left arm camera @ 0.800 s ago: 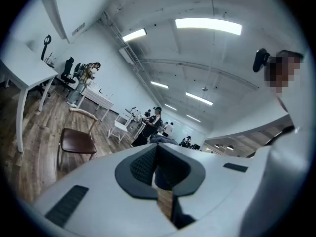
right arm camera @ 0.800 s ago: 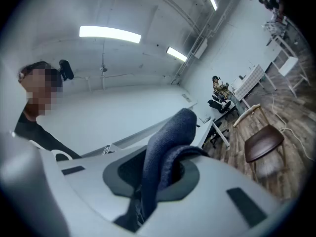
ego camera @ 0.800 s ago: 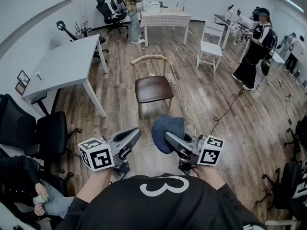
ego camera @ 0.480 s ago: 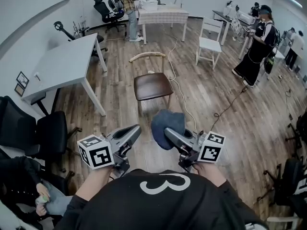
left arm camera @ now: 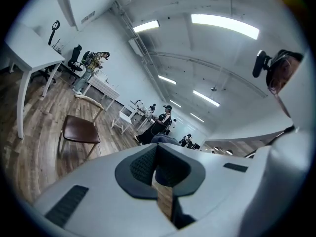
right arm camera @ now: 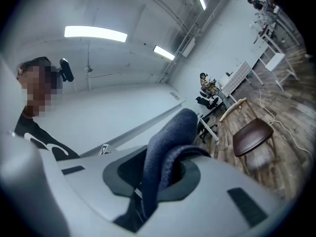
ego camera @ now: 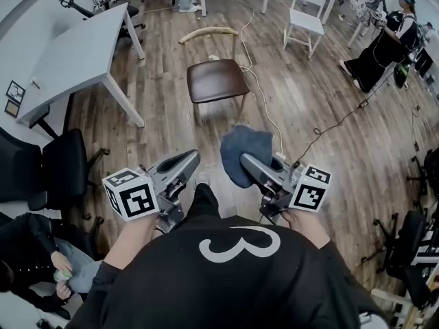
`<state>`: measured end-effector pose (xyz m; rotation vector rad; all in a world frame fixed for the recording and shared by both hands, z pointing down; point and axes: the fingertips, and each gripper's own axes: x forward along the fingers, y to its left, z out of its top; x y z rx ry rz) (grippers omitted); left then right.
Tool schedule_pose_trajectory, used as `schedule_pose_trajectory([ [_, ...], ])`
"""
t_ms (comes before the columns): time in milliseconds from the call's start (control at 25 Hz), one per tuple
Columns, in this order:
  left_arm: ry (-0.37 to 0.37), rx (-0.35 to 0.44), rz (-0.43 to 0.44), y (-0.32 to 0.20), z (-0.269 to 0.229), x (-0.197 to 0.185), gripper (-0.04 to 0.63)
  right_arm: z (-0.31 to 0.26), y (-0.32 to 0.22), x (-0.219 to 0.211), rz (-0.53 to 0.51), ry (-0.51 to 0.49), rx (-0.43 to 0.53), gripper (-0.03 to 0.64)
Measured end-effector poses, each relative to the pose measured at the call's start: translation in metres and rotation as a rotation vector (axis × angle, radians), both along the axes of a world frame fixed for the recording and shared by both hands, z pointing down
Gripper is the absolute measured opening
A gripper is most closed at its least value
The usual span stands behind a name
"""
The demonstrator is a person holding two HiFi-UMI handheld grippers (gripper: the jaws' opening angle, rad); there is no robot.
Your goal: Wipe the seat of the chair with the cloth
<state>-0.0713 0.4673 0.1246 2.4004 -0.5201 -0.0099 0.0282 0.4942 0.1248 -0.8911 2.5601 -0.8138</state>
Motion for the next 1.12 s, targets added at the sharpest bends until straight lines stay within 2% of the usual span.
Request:
schedule_pose_trajectory([
  [200, 0.003, -0.090, 0.004, -0.066, 0.038, 0.006, 0.014, 0.028, -0.063, 0.011, 0.011, 0.013, -0.077, 0.049],
  [360, -0.015, -0.169, 0.001, -0.145, 0.065, 0.026, 0.014, 0.054, -0.143, 0.033, 0.011, 0.020, -0.165, 0.049],
  [480, -0.062, -0.243, 0.002, -0.205, 0.098, 0.016, 0.015, 0.079, -0.205, 0.026, 0.008, 0.078, -0.253, 0.049],
  [600, -0.094, -0.293, -0.017, -0.262, 0.125, -0.006, 0.014, 0.098, -0.258, 0.012, -0.001, 0.133, -0.304, 0.049],
  [720, -0.100, -0.319, -0.037, -0.313, 0.142, -0.020, 0.014, 0.109, -0.303, 0.006, 0.014, 0.162, -0.323, 0.049],
  [840, -0.109, -0.330, -0.029, -0.349, 0.148, -0.018, 0.014, 0.112, -0.336, 0.007, 0.037, 0.176, -0.317, 0.049],
  [1120, -0.142, -0.358, 0.006, -0.394, 0.159, 0.021, 0.014, 0.124, -0.385, 0.039, 0.066, 0.145, -0.337, 0.049],
])
